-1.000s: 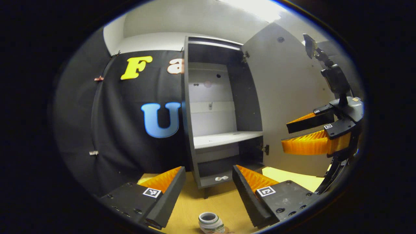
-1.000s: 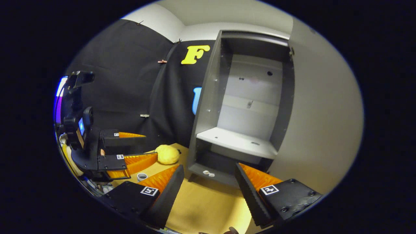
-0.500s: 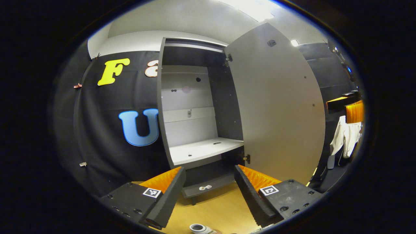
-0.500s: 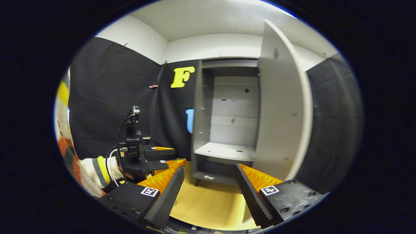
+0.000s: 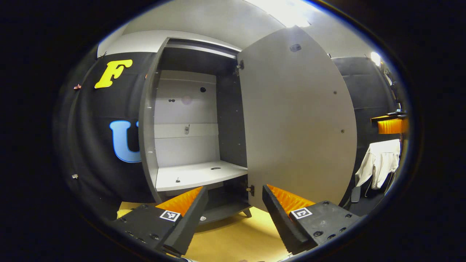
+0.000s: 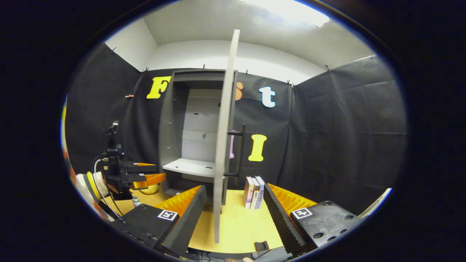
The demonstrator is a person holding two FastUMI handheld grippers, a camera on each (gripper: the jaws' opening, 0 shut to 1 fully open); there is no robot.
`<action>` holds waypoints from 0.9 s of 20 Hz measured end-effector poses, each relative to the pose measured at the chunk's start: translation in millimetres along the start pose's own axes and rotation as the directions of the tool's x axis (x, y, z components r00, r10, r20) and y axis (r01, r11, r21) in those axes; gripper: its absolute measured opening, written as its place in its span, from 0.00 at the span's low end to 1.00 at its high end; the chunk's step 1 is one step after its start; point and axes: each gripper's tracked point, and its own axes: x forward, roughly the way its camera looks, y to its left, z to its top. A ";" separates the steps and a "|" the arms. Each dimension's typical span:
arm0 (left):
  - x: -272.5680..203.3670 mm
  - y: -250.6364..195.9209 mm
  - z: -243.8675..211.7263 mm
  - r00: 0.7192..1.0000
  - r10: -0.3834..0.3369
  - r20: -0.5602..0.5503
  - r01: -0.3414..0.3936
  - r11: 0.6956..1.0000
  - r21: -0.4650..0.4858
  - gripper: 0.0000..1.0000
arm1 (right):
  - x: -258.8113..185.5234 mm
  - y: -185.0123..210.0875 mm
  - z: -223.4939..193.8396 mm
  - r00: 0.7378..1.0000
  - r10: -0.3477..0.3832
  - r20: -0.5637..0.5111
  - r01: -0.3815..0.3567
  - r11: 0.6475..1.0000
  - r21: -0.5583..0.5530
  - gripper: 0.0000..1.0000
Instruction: Open the cabinet door with the right hand, grasp the bottle in the cabinet with the left hand and place it on the coaster, then close the cabinet door with the right hand.
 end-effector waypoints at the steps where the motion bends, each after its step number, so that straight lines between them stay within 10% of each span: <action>1: 1.4 -1.5 2.9 1.000 0.017 0.001 -0.017 1.000 0.024 0.95 | 7.8 -8.5 1.7 1.000 0.003 0.003 -0.003 1.000 0.008 0.97; 10: -8.3 -21.7 -5.9 0.995 0.099 -0.023 -0.098 0.995 0.032 0.99 | 78.5 -12.2 19.4 0.977 0.198 0.082 -0.207 0.970 0.128 0.96; 18: -26.7 13.4 -1.0 0.994 0.109 -0.018 -0.110 0.988 -0.106 0.99 | 83.7 27.1 18.7 0.974 0.219 0.059 -0.225 0.965 0.134 0.96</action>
